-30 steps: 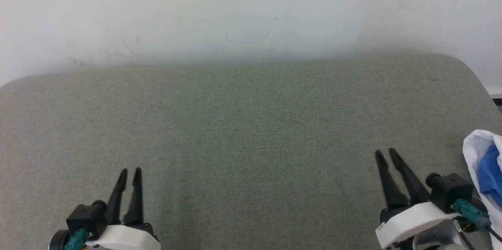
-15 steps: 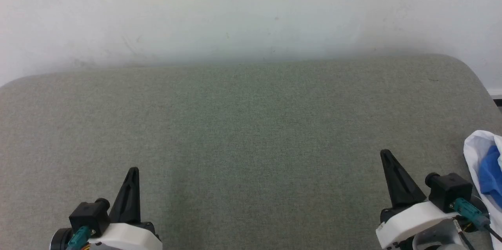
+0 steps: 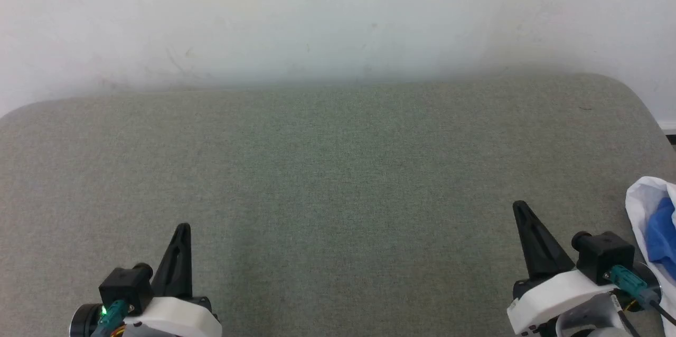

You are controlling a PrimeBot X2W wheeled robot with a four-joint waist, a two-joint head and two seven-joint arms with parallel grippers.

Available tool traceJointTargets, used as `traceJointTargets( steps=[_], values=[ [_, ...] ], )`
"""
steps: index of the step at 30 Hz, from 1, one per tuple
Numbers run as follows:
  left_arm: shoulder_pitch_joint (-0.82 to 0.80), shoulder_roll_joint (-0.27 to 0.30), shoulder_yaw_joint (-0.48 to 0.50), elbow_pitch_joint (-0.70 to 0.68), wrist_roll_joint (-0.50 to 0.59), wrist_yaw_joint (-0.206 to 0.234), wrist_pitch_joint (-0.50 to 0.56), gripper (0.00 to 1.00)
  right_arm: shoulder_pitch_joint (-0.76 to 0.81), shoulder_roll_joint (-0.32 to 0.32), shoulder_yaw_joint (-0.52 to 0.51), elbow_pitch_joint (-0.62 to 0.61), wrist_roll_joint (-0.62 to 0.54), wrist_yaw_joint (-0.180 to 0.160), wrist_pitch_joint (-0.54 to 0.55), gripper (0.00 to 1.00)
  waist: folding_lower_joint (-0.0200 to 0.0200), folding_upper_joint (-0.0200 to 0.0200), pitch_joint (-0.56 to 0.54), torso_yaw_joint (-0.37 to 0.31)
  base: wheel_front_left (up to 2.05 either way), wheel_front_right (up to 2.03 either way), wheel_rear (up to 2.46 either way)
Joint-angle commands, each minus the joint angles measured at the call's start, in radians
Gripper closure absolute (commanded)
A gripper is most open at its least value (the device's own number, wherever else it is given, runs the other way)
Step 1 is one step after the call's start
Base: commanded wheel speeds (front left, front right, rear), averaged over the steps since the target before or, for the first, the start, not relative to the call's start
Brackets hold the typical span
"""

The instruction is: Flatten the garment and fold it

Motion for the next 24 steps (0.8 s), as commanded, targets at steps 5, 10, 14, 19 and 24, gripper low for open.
traceJointTargets(
  steps=[5, 10, 14, 19, 24],
  values=[
    [-0.010, -0.005, -0.006, -0.015, 0.023, 0.010, 0.014, 1.00, -0.011, 0.001, -0.004, -0.005, -0.013, 0.000, 0.004, 1.00, 0.0000, 0.0000, 0.000, 0.001, 0.00, 0.00, 0.00],
    [-0.012, -0.007, -0.010, -0.022, 0.030, 0.014, 0.025, 1.00, -0.013, 0.001, -0.006, -0.006, -0.019, 0.000, 0.007, 1.00, 0.0000, 0.0000, 0.000, 0.003, 0.00, 0.00, 0.00],
    [-0.014, -0.008, -0.012, -0.028, 0.035, 0.018, 0.033, 1.00, -0.015, 0.001, -0.007, -0.007, -0.024, 0.000, 0.009, 1.00, 0.0000, 0.0000, -0.001, 0.004, 0.00, 0.00, 0.00],
    [-0.015, -0.009, -0.015, -0.033, 0.041, 0.021, 0.041, 1.00, -0.017, 0.002, -0.008, -0.007, -0.029, 0.000, 0.012, 1.00, 0.0000, 0.0000, -0.001, 0.004, 0.00, 0.00, 0.00],
    [-0.017, -0.010, -0.019, -0.040, 0.047, 0.025, 0.051, 1.00, -0.019, 0.002, -0.010, -0.008, -0.036, 0.000, 0.015, 1.00, 0.0000, 0.0000, -0.001, 0.006, 0.00, 0.00, 0.00]
  ],
)
